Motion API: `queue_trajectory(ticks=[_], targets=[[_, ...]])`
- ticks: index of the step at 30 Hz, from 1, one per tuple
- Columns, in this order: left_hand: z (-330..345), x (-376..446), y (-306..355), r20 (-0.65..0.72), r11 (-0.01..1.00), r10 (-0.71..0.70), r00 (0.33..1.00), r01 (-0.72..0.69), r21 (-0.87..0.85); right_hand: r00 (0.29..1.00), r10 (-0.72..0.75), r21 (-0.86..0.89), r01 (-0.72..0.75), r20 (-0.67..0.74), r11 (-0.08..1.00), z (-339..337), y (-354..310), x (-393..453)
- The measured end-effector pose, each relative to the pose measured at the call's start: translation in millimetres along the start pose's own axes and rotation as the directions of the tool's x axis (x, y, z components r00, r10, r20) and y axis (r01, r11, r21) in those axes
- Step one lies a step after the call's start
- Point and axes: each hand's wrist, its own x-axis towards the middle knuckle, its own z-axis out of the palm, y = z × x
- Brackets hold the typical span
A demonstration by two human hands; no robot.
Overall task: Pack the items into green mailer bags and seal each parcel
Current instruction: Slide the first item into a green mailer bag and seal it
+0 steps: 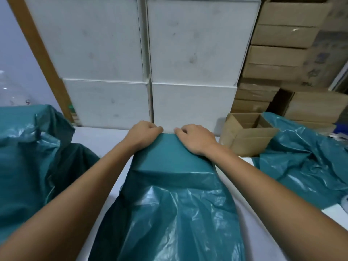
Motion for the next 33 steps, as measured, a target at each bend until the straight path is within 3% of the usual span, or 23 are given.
queue_trajectory(ticks=[3, 6, 8, 12, 15, 18, 21, 25, 30, 33], targets=[[-3, -20, 2, -0.213, 0.996, 0.090, 0.973, -0.084, 0.037, 0.999, -0.015, 0.016, 0.015, -0.036, 1.000, -1, 1, -10], [-12, -47, 13, -0.368, 0.975, 0.191, 0.910, -0.218, -0.034, 0.981, -0.083, -0.011, 0.082, -0.177, 0.997, -9, -1, -25], [-17, -63, 13, -0.315, 0.967, 0.172, 0.933, -0.221, -0.125, 0.947, -0.140, -0.008, 0.143, -0.289, 0.990, -17, -7, -41], [-11, -73, 3, -0.080, 0.975, 0.127, 0.989, -0.139, -0.171, 0.824, -0.280, 0.127, 0.386, -0.492, 0.914, -10, -33, -103], [-6, -71, 7, -0.027, 0.970, 0.144, 0.989, -0.146, -0.195, 0.809, -0.445, 0.243, 0.554, -0.385, 0.796, 20, -52, -152], [1, -72, 7, -0.013, 0.983, 0.173, 0.985, -0.173, -0.057, 0.831, -0.527, 0.256, 0.557, -0.179, 0.790, 55, -52, -162], [4, -72, 1, -0.019, 0.982, 0.188, 0.982, -0.188, -0.019, 0.843, -0.535, 0.250, 0.531, -0.059, 0.809, 67, -38, -154], [4, -71, 1, -0.019, 0.975, 0.221, 0.975, -0.221, 0.017, 0.855, -0.518, 0.326, 0.490, 0.001, 0.809, 64, -11, -150], [5, -68, -2, -0.017, 0.976, 0.219, 0.976, -0.218, 0.021, 0.910, -0.401, 0.409, 0.330, 0.101, 0.851, 64, 38, -164], [6, -68, -3, -0.027, 0.973, 0.230, 0.973, -0.229, 0.032, 0.922, -0.376, 0.431, 0.302, 0.096, 0.851, 65, 52, -173]])
